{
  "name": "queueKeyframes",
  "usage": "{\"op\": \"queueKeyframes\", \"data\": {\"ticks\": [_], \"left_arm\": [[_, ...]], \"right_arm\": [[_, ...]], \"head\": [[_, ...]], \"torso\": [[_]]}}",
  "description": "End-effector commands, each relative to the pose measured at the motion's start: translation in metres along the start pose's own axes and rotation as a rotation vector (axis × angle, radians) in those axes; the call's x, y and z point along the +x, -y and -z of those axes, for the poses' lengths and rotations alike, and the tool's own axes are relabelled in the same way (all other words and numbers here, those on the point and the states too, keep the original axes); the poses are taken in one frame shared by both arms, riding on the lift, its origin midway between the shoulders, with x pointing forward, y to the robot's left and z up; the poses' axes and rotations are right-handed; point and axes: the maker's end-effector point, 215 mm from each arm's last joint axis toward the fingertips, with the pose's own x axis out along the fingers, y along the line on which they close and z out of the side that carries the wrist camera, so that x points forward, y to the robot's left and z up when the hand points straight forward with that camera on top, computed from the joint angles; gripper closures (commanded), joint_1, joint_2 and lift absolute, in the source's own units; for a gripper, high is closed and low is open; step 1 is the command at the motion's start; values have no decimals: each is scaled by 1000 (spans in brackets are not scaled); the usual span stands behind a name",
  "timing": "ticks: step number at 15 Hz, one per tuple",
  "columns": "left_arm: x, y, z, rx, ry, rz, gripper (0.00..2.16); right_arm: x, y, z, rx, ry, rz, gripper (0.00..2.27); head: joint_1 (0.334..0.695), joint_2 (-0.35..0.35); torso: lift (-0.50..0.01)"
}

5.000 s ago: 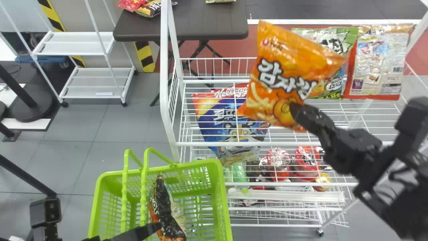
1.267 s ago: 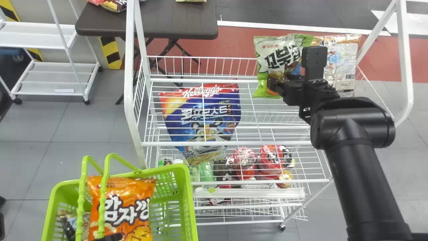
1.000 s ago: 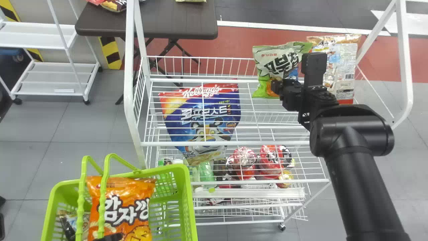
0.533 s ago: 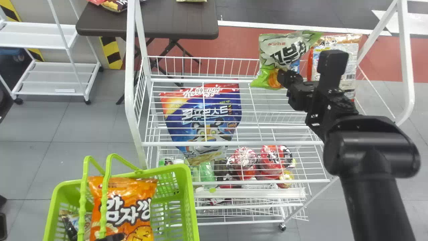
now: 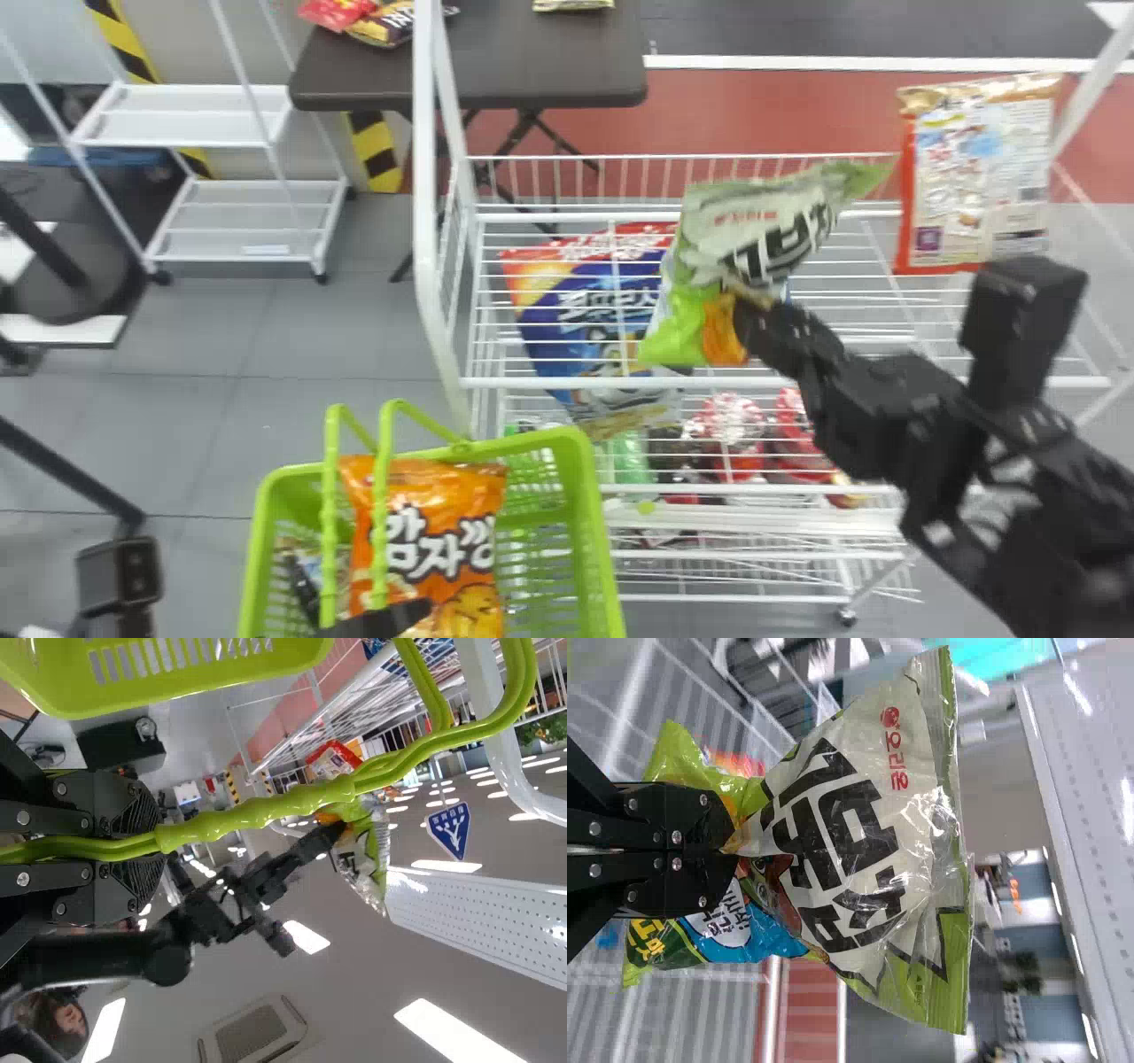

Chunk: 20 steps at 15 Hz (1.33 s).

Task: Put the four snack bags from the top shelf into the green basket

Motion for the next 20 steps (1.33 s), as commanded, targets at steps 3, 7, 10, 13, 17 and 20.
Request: {"op": "queueKeyframes", "data": {"ticks": [3, 7, 10, 13, 17, 20], "left_arm": [[1, 2, -2, 3, -1, 10, 2145], [0, 1, -2, 3, 0, 7, 2145], [1, 1, -4, 8, -2, 10, 2145], [3, 1, -4, 5, -6, 12, 2145], [3, 1, -4, 7, -6, 13, 2145], [4, 0, -6, 6, -4, 15, 2145]], "right_arm": [[-25, -97, 45, 118, -80, -196, 2250], [-28, -150, 107, 226, -274, -324, 2250], [-23, -173, 159, 286, -420, -395, 2250], [-6, -187, 200, 293, -515, -425, 2250], [24, -170, 239, 238, -618, -361, 2209], [19, -166, 250, 249, -703, -369, -2]], "head": [[695, 183], [695, 337], [695, 350], [695, 350], [695, 350], [695, 350]], "torso": [[0], [0], [0], [0], [0], [0]]}}
